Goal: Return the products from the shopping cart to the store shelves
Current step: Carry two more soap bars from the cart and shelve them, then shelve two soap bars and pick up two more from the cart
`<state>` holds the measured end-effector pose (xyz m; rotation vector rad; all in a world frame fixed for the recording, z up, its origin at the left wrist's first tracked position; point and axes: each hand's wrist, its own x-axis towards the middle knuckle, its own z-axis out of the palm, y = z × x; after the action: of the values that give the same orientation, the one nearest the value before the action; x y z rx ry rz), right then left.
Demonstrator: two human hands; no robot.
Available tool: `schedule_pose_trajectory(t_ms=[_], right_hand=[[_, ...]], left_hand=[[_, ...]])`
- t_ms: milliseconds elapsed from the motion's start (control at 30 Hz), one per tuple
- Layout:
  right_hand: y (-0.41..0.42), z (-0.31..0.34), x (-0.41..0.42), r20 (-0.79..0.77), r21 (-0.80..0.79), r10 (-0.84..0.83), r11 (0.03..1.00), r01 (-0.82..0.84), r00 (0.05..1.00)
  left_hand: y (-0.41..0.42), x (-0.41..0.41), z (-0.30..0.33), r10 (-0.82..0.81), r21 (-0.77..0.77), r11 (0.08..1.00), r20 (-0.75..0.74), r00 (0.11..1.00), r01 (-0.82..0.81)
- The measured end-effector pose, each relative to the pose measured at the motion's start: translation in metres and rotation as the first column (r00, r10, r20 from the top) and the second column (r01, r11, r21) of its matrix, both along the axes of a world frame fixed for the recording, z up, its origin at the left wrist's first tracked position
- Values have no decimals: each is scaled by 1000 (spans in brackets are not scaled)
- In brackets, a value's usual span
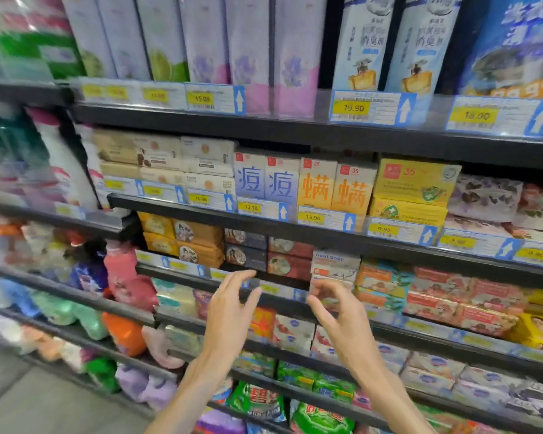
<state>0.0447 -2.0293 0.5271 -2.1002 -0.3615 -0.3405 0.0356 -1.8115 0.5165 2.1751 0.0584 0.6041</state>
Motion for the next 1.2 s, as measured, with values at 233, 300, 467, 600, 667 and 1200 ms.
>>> schedule_pose_trajectory(t_ms=[233,300,467,600,667,1200], right_hand=[[162,-4,26,-24,-260,426,871,-417,904],[218,0,25,-19,-337,511,806,-486,860],[372,4,0,6,-452,690,648,-614,724],[490,9,-41,12,-492,805,522,-697,594],[545,12,-66,12,-494,853,459,-739,521],[949,-17,-155,71,-667,989,142,-731,127]], left_hand=[[148,-78,0,261,189,947,27,965,-261],[196,-105,-2,331,251,910,39,943,-330],[325,-179,-8,528,341,793,30,849,-505],[412,-257,-9,647,422,695,-14,762,-582],[450,-297,-9,712,483,620,-14,702,-619],[744,-467,-59,977,653,210,-116,177,-728]])
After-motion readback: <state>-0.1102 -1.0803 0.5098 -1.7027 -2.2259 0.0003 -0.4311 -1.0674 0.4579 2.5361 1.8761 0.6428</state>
